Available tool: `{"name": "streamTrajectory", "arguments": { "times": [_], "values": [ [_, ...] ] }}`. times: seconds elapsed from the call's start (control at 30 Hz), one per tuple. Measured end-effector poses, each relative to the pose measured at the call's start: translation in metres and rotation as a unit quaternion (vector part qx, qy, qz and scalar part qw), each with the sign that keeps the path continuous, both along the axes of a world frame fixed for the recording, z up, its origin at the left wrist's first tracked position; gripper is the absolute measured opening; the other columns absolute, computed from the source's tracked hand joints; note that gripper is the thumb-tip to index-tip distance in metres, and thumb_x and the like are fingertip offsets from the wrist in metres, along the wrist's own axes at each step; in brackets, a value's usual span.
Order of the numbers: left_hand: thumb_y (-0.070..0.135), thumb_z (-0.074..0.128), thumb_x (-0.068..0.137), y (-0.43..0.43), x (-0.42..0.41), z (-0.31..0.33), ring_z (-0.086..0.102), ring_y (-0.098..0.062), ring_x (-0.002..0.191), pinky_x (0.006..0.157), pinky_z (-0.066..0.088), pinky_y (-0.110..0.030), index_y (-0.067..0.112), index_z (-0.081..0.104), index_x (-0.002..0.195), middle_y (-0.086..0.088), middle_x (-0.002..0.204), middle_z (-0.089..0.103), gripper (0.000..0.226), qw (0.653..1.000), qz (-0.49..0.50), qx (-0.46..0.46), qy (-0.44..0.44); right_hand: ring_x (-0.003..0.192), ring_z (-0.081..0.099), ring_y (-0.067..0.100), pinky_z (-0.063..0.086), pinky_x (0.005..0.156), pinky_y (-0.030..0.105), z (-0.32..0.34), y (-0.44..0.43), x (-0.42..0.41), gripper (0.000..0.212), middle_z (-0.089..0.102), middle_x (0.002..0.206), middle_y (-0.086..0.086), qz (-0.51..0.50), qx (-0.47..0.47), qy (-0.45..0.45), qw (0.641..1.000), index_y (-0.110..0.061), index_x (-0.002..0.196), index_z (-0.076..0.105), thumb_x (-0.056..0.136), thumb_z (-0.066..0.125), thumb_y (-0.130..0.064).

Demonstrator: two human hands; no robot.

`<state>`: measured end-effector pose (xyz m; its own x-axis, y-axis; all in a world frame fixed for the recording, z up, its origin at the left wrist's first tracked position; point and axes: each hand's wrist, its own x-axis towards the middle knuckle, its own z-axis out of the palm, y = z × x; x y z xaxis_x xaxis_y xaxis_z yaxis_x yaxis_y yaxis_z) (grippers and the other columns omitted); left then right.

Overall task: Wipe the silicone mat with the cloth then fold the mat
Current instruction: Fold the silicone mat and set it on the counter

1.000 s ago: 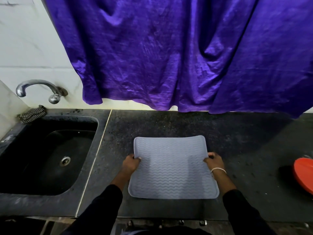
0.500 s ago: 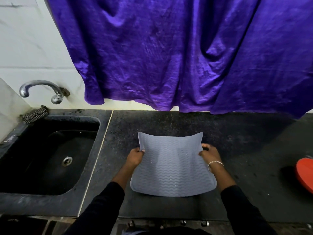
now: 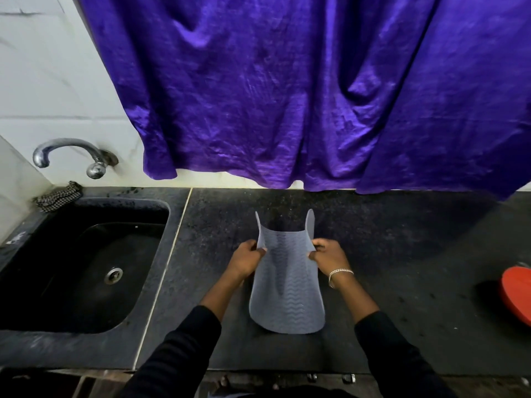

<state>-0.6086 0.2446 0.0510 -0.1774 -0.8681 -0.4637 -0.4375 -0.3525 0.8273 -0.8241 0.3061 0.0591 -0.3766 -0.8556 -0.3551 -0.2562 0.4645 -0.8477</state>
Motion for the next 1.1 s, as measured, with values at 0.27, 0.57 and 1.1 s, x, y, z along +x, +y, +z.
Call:
{"name": "streamTrajectory", "arguments": {
  "times": [0.27,0.57,1.1],
  "values": [
    [0.021,0.067,0.093,0.010,-0.023,0.008,0.073,-0.030,0.088,0.057,0.062,-0.038,0.017,0.052,0.085,-0.016,0.100,0.071,0.018,0.999,0.009,0.018,0.037,0.074,0.069,0.022,0.060,0.079,0.051,-0.004,-0.001,0.029,0.022,0.074,0.089,0.025,0.006,-0.018,0.029,0.999,0.006,0.092,0.071,0.080,0.078,-0.011],
    [0.017,0.068,0.092,0.015,-0.032,0.006,0.075,-0.024,0.080,0.066,0.065,-0.046,0.012,0.063,0.088,-0.011,0.088,0.072,0.008,0.999,-0.007,-0.012,0.041,0.080,0.075,0.025,0.061,0.077,0.047,0.001,-0.001,0.045,0.011,0.077,0.085,0.018,0.030,-0.027,0.026,0.999,-0.003,0.090,0.078,0.082,0.076,-0.010],
    [0.024,0.067,0.095,0.018,-0.036,0.001,0.075,-0.026,0.081,0.063,0.064,-0.038,0.005,0.067,0.095,-0.016,0.092,0.073,0.019,0.998,-0.014,-0.003,0.054,0.082,0.077,0.015,0.065,0.079,0.040,0.001,0.002,0.046,0.037,0.079,0.079,-0.007,0.028,-0.030,-0.022,0.999,-0.046,0.075,0.078,0.080,0.076,-0.009]
  ]
}}
